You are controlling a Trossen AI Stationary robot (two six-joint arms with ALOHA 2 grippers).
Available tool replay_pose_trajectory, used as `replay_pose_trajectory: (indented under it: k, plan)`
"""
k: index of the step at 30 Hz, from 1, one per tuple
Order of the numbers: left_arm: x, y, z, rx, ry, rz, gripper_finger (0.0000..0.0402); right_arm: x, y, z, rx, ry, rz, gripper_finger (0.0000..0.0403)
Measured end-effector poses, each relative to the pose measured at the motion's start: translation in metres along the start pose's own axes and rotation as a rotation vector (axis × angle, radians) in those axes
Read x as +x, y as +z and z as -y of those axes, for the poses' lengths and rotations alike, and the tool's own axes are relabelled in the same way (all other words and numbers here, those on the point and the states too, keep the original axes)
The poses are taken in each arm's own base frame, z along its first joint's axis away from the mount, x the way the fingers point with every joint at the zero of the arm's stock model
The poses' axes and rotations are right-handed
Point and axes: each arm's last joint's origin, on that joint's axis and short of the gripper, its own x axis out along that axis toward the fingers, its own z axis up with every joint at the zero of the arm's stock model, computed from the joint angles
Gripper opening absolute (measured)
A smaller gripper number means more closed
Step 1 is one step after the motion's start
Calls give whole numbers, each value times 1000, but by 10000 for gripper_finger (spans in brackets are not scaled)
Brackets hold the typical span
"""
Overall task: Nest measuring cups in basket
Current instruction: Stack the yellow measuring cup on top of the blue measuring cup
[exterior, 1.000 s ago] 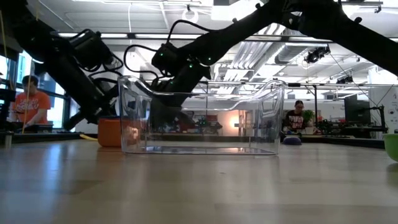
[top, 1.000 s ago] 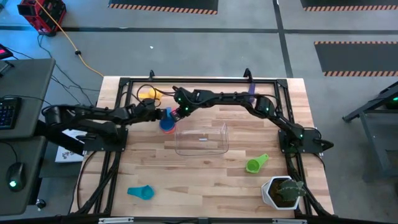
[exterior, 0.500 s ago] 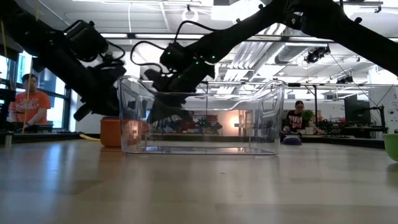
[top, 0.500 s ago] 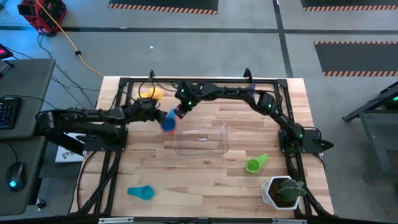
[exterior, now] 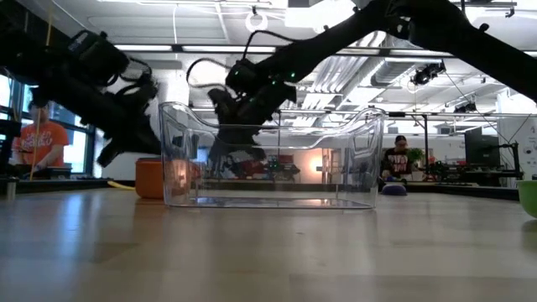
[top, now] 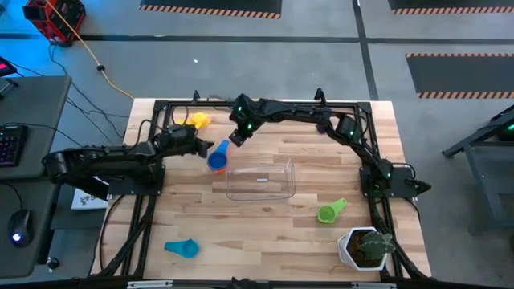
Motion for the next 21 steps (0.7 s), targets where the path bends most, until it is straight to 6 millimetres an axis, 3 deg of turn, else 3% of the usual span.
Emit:
replay_pose_trajectory:
  k: [6,11,16,21]
  plan:
    - [-9,48,20,3,-17,149,0,-60,19,0,-34,-61,92,0]
    - [-20,98,39,154,139,60,0,-99,21,-12,-63,-131,111,0]
    - [-22,133,43,285,352,-102,24,-121,9,-22,-92,-190,13,0]
    - [-18,141,27,281,562,-218,93,-127,-11,-30,-115,-252,-171,0]
